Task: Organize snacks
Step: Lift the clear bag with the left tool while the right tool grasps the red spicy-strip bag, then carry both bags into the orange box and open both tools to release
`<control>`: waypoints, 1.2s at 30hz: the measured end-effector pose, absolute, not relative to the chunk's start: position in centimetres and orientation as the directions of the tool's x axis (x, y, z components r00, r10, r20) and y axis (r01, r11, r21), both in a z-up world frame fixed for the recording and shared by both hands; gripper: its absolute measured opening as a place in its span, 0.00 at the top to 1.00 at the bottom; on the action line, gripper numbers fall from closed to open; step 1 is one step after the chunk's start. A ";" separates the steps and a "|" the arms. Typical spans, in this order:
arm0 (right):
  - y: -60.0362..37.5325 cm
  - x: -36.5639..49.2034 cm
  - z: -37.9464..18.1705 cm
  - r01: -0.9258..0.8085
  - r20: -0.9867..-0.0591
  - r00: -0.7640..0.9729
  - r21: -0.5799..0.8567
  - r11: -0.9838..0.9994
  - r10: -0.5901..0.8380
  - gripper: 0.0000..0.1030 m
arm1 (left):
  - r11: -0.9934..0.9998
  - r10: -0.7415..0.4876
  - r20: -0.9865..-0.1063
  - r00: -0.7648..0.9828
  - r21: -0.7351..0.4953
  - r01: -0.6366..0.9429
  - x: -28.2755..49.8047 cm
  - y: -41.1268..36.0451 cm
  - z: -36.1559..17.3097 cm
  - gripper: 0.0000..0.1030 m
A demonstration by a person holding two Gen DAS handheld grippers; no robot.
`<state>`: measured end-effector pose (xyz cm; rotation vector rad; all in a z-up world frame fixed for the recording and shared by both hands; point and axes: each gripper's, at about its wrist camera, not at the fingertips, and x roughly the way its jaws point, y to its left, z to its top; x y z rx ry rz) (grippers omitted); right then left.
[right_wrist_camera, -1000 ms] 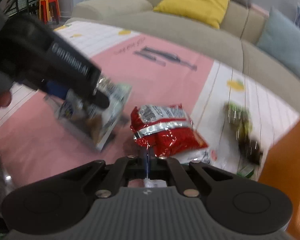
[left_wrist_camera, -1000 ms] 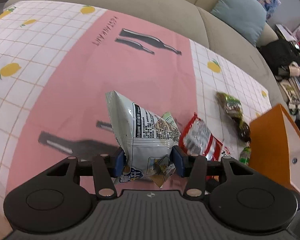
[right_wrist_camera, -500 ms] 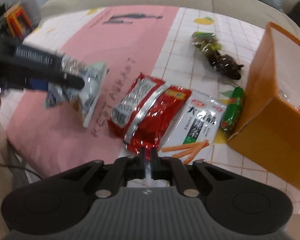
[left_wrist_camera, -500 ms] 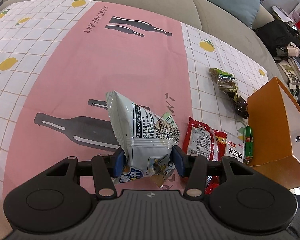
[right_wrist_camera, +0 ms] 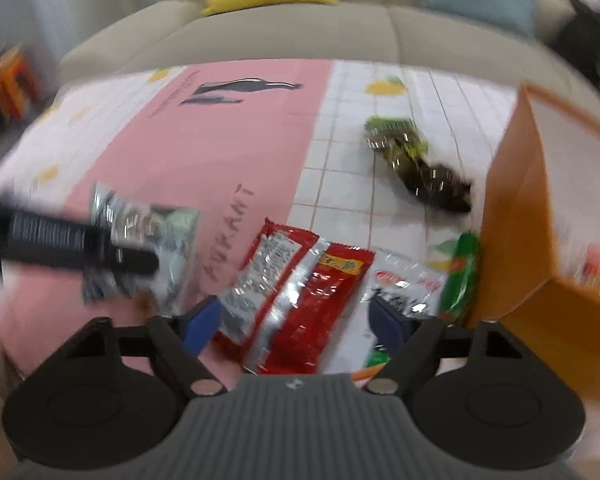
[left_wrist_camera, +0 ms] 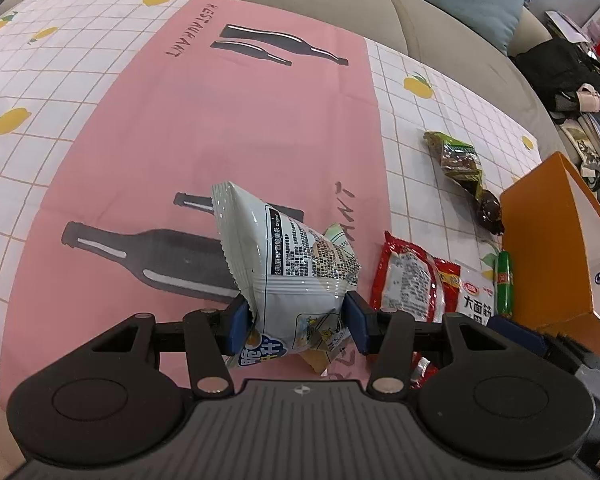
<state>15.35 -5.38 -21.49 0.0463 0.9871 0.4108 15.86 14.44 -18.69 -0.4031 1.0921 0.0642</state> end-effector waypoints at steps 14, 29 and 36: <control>-1.4 16.4 -24.8 -0.230 -0.844 0.486 0.125 0.965 0.225 0.17 | 0.921 -0.135 -0.867 0.479 -0.288 -0.261 16.5 15.2 -18.9 0.45; -5.3 15.1 -18.7 -0.246 -0.753 0.562 0.243 0.938 0.342 0.29 | 0.942 -0.141 -0.835 0.532 -0.278 -0.186 16.1 13.6 -14.8 0.45; -11.2 14.4 -13.5 -0.203 -0.675 0.644 0.304 0.931 0.361 0.29 | 0.950 -0.231 -0.778 0.585 -0.309 -0.036 16.6 9.1 -9.9 0.45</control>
